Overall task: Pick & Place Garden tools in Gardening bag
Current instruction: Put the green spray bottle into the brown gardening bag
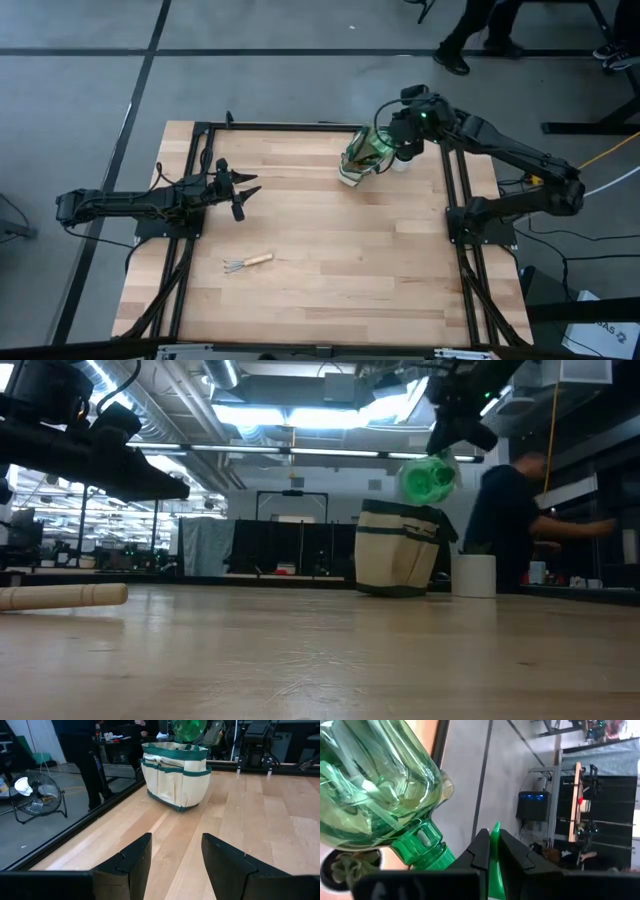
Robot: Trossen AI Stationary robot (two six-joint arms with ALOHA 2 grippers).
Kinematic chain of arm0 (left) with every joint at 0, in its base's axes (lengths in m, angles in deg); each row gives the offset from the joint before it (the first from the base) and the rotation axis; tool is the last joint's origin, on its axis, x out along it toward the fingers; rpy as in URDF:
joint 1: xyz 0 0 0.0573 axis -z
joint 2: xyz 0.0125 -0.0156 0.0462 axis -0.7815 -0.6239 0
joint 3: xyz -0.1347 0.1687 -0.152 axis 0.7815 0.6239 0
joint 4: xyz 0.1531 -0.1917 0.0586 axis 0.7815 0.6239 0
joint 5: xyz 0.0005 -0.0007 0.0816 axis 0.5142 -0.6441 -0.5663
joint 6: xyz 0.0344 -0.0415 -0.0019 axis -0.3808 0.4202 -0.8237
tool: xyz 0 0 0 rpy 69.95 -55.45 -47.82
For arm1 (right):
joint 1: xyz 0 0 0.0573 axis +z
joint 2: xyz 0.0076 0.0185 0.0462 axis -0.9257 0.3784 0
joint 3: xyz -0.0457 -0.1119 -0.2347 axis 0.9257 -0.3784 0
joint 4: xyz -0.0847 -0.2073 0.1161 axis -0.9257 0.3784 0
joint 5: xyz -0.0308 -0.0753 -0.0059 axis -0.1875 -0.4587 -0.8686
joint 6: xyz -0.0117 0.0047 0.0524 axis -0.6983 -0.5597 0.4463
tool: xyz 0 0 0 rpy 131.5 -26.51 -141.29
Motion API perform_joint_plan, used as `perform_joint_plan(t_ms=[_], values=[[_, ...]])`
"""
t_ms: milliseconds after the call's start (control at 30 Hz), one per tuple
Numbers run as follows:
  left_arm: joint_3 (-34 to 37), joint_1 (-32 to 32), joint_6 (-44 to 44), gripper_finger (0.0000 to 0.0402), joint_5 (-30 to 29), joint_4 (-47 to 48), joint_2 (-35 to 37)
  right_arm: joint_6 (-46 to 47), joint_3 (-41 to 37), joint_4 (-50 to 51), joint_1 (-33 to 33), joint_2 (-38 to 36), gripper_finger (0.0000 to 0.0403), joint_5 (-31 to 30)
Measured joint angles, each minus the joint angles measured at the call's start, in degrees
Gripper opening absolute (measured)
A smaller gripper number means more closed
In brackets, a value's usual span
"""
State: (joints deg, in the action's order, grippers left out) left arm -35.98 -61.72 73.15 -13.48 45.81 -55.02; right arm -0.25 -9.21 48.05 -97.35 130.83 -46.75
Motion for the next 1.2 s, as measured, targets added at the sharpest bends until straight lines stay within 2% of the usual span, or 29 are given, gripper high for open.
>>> perform_joint_plan(t_ms=[267, 667, 933, 1200], values=[[-0.02, -0.02, 0.00, 0.0169, 0.00, 0.01, -0.01, -3.02, 0.00, -8.09, 0.02, 5.21, 0.0023, 0.03], [0.00, 0.00, 0.00, 0.0169, 0.00, 0.01, 0.01, -5.73, 0.00, -7.37, 0.11, 10.55, 0.0023, 6.08], [-0.01, -0.02, 0.00, 0.0169, 0.00, 0.01, 0.01, -5.73, 0.00, -7.11, 0.10, 12.63, 0.0023, 6.30], [0.00, -0.02, -0.01, 0.0169, 0.00, 0.01, 0.01, -5.75, 0.00, -7.23, 0.11, 12.62, 0.0023, 9.25]])
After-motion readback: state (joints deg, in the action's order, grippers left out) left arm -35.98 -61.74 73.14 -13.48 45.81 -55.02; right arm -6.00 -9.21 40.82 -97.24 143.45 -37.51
